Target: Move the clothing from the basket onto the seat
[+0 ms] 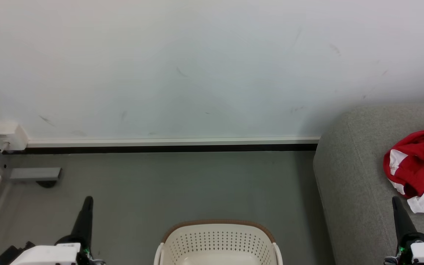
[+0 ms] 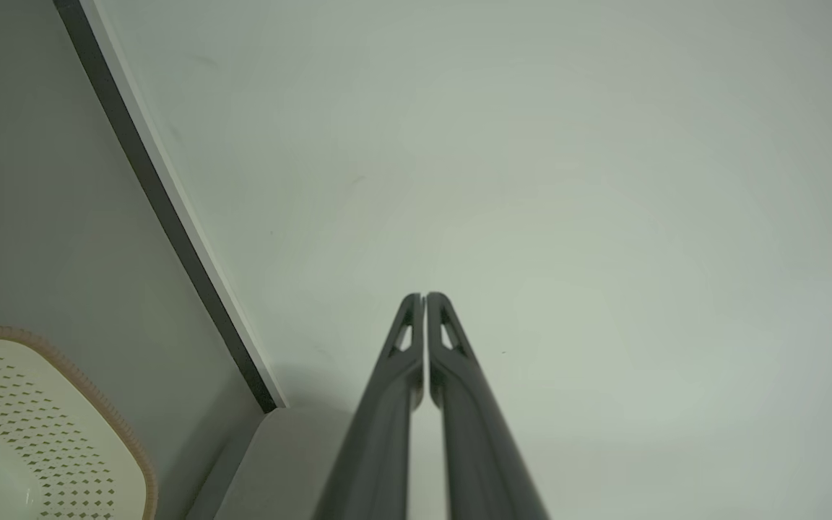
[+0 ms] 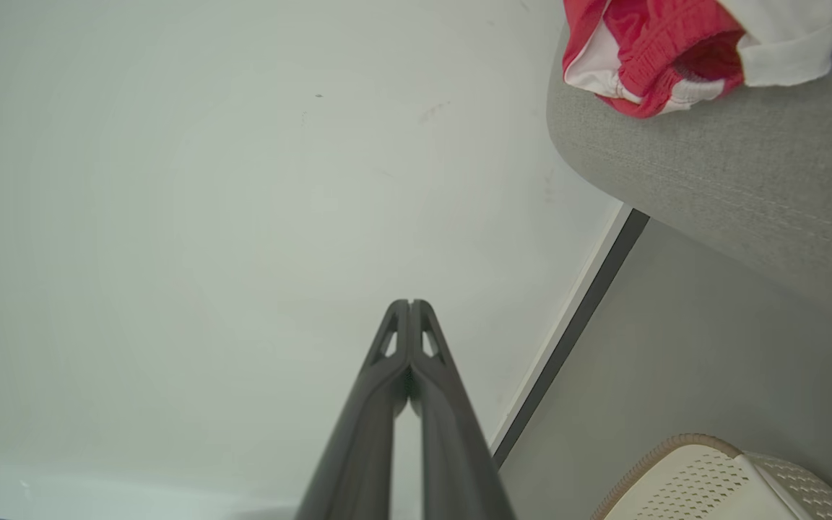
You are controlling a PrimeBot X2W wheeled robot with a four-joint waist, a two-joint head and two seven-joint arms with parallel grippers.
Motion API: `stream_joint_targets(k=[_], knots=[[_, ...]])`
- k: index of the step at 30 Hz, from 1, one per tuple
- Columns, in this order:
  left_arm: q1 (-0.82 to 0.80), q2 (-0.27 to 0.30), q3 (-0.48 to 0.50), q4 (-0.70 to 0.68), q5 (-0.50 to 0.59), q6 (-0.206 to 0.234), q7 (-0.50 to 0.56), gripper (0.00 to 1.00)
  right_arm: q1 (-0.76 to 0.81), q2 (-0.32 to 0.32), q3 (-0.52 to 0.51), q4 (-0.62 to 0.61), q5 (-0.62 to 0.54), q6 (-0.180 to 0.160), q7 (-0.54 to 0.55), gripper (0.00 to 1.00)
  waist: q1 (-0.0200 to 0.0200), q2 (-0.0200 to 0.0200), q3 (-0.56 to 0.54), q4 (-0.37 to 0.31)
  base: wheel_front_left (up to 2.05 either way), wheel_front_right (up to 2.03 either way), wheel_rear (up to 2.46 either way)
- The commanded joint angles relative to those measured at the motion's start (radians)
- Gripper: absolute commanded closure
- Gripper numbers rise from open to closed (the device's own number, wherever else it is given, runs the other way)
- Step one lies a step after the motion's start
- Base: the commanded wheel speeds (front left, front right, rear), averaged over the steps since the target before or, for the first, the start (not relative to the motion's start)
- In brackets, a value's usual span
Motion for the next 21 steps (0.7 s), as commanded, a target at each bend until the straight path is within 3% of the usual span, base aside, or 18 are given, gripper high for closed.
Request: stream_joint_targets(k=[1,21], knots=[[-0.013,0.003,0.003,-0.009,-0.019,0.000,0.009,1.00,-0.017,0.001,-0.008,-0.007,0.022,-0.002,0.007,1.00,0.0000,0.0000,0.000,0.000,0.00,0.00,0.00],[-0.026,0.000,0.005,-0.014,-0.164,0.005,0.045,1.00,-0.023,-0.001,-0.021,-0.015,0.152,-0.002,0.031,1.00,0.0000,0.0000,0.006,0.000,0.00,0.00,0.00]])
